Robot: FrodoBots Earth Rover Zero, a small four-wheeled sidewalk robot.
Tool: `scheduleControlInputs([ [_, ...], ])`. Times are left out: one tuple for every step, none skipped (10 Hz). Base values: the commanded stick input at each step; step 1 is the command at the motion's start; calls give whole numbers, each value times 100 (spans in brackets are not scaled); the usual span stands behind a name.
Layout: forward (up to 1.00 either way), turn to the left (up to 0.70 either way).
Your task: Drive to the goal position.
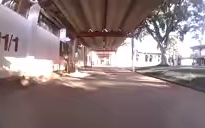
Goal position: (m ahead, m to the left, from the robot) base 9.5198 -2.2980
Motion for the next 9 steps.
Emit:
scheduleControlInputs([
  [85,0],
  [85,0],
  [85,0],
  [85,0],
  [85,0],
  [85,0],
  [85,0],
  [85,0],
  [85,-1],
])
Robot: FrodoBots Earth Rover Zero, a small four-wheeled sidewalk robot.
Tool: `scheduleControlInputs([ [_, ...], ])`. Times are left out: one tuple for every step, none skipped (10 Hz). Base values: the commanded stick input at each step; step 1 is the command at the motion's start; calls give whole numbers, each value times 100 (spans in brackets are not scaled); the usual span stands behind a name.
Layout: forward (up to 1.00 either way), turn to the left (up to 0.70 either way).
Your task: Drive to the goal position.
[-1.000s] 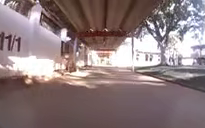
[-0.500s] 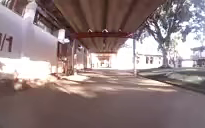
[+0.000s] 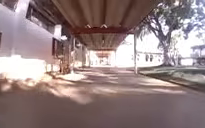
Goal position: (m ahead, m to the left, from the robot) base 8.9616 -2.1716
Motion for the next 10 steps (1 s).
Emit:
scheduleControlInputs([
  [85,-7],
  [85,-13],
  [85,-20],
  [85,-26],
  [85,-32],
  [85,-24],
  [85,-10],
  [85,0],
  [85,0],
  [85,0],
])
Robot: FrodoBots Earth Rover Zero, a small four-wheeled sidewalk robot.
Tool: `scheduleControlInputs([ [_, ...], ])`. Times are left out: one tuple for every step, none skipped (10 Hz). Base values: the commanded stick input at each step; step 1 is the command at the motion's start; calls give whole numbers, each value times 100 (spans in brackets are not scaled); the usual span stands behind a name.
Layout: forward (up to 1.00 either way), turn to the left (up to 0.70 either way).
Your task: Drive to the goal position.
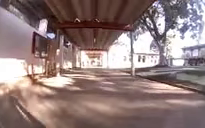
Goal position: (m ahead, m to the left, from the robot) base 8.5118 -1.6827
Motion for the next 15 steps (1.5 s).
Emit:
scheduleControlInputs([
  [85,0],
  [85,0],
  [85,0],
  [85,0],
  [85,0],
  [85,-34],
  [85,-27],
  [85,-21],
  [85,-15],
  [85,-9],
  [85,-3],
  [85,0],
  [85,0],
  [85,0],
  [85,0],
])
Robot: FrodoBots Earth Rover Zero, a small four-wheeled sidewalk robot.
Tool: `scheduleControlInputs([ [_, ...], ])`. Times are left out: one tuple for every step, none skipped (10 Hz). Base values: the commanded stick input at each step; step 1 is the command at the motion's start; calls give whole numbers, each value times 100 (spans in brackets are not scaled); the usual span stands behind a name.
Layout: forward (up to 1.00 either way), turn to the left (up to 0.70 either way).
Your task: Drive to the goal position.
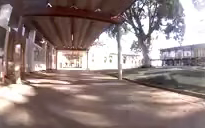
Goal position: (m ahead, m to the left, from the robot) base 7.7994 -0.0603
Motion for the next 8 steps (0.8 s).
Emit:
scheduleControlInputs([
  [85,0],
  [85,0],
  [85,0],
  [85,0],
  [85,0],
  [85,0],
  [85,0],
  [85,1],
])
